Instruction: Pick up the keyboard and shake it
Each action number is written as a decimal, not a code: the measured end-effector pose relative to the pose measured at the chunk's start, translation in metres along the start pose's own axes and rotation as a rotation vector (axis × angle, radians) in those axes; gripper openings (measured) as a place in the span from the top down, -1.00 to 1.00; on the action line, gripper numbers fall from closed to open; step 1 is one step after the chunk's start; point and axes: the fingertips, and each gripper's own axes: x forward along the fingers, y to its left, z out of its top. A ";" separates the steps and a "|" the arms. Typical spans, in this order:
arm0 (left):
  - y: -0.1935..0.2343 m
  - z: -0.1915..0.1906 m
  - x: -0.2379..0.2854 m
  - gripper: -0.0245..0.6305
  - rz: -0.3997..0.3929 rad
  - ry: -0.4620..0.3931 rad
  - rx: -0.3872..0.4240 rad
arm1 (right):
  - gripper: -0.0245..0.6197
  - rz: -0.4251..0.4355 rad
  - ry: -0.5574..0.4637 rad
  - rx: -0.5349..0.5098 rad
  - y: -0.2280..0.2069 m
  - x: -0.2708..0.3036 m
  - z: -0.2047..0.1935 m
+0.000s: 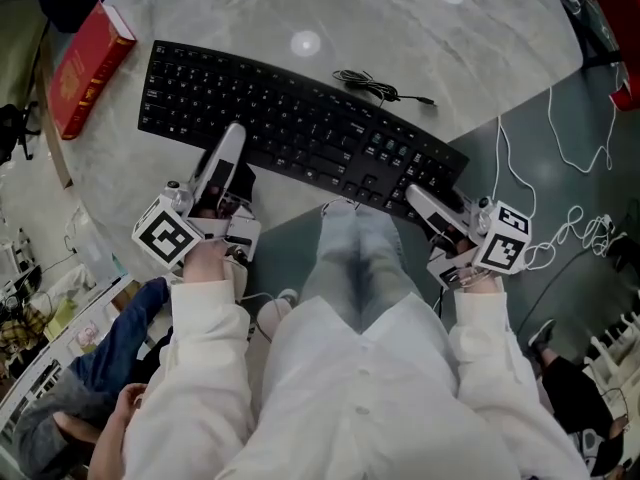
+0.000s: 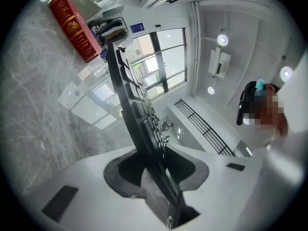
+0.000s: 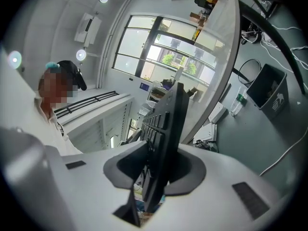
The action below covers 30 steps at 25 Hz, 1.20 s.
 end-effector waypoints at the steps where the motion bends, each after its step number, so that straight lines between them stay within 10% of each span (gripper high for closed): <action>1: 0.001 0.001 0.000 0.54 0.007 0.007 0.011 | 0.60 -0.003 -0.002 0.006 -0.001 0.000 -0.001; 30: -0.007 0.003 0.004 0.54 0.055 0.082 -0.010 | 0.60 0.028 -0.048 0.050 -0.007 0.002 -0.009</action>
